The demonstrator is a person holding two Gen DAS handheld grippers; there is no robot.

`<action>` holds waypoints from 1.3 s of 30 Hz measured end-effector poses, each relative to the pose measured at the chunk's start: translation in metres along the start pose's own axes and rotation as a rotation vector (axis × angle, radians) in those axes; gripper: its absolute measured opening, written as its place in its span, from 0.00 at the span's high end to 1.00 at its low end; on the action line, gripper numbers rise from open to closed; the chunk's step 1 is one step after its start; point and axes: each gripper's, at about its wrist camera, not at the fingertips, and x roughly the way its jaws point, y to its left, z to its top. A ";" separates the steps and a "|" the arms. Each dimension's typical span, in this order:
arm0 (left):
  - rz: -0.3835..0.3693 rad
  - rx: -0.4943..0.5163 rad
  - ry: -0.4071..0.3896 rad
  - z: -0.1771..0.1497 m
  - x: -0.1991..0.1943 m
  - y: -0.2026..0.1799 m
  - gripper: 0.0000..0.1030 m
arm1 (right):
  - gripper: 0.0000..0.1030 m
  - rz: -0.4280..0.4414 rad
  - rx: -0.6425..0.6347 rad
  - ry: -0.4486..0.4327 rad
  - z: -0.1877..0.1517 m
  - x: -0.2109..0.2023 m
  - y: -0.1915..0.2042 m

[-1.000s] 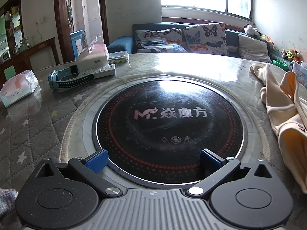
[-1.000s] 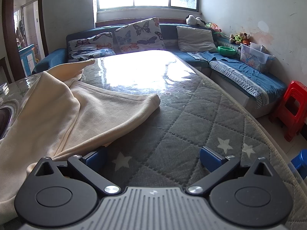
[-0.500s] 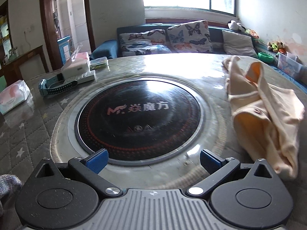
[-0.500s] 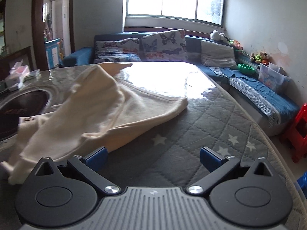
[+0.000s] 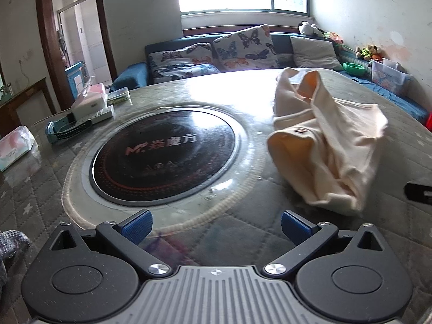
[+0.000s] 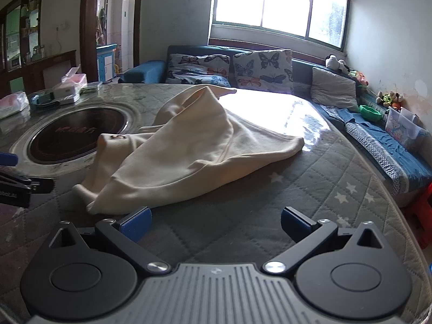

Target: Fold clothes

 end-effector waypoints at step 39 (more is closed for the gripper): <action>-0.056 0.107 0.007 0.000 -0.006 -0.042 0.00 | 0.01 0.047 -0.011 0.042 -0.010 -0.005 0.023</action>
